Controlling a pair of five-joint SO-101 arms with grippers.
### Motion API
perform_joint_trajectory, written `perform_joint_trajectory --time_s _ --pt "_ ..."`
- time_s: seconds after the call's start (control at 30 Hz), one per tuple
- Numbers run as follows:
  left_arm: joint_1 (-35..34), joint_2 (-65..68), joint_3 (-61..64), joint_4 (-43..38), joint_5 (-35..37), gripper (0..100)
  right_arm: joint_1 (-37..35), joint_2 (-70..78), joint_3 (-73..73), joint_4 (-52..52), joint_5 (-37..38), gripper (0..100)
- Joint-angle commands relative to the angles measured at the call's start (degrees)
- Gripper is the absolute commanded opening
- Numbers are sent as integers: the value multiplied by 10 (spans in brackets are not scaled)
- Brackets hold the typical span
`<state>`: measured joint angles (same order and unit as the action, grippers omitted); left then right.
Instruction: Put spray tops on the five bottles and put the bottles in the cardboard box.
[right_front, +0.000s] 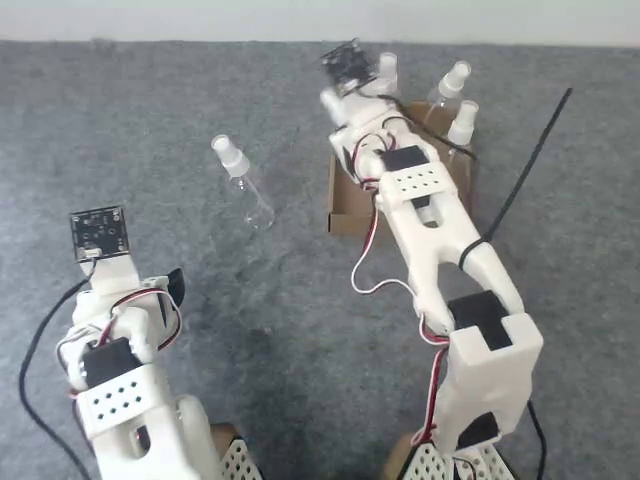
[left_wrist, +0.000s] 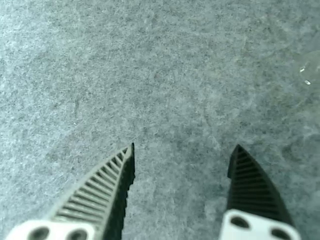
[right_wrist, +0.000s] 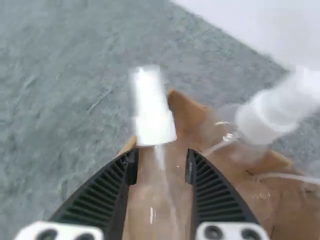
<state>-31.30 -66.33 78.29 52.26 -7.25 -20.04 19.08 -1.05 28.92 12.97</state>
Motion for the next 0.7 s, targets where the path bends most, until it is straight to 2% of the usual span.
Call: perform_joint_trajectory --time_s 0.0,0.2,0.37,0.5,0.67 --pt "4 -12 -3 -10 -4 283 15 -57 -48 -22 -53 100" --pt "4 -12 -3 -10 -4 283 11 -57 -47 -16 -51 100" --pt "4 -12 -3 -10 -4 283 2 -58 -66 46 25 105" --pt "4 -12 -3 -10 -4 283 -4 -44 -107 103 57 108" --pt "4 -12 -3 -10 -4 283 -3 4 -160 175 95 196"
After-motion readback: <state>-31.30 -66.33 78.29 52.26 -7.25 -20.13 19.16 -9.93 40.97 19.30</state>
